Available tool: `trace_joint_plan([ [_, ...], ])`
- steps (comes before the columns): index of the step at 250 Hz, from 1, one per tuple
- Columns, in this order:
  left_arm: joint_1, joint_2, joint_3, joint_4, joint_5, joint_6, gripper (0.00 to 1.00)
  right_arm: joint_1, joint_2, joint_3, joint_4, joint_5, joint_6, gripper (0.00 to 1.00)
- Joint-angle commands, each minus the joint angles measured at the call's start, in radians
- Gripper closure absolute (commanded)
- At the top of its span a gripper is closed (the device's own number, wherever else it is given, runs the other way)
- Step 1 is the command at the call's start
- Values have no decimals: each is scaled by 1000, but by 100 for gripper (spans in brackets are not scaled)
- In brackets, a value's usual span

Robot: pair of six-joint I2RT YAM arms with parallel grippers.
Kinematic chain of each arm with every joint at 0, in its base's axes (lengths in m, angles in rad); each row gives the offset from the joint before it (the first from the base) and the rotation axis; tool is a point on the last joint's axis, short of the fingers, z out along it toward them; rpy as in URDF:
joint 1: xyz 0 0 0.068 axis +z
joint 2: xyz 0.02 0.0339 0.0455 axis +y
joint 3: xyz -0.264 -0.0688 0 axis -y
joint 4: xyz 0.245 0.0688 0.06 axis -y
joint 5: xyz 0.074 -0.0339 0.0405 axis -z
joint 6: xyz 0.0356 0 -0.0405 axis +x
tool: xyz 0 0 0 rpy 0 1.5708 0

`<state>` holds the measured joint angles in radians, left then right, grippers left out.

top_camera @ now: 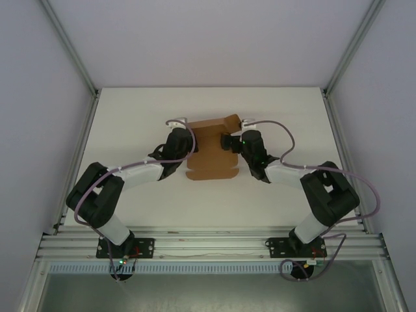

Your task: Assemble paper box

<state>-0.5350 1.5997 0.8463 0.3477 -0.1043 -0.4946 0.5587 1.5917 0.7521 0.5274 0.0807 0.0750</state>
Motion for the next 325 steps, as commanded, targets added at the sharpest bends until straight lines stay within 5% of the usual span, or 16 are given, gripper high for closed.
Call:
trace_joint_plan([
  [1, -3, -53, -11, 41, 6, -20, 100, 0, -57, -11, 1, 114, -6, 0],
  [86, -3, -68, -15, -19, -25, 41, 100, -87, -456, -113, -322, -187, -66, 0],
  [130, -3, -71, -18, -17, 9, 69, 100, -208, -578, -65, -437, -196, 6, 0],
  [184, -3, -86, -29, -16, 27, 84, 100, -416, -449, 74, -531, -462, -47, 13],
  [263, -3, -96, -24, -36, 21, 100, 100, -403, -216, 263, -735, -937, -248, 38],
  [325, -3, -69, 0, -43, 44, 103, 100, -330, -179, 289, -786, -981, -382, 39],
])
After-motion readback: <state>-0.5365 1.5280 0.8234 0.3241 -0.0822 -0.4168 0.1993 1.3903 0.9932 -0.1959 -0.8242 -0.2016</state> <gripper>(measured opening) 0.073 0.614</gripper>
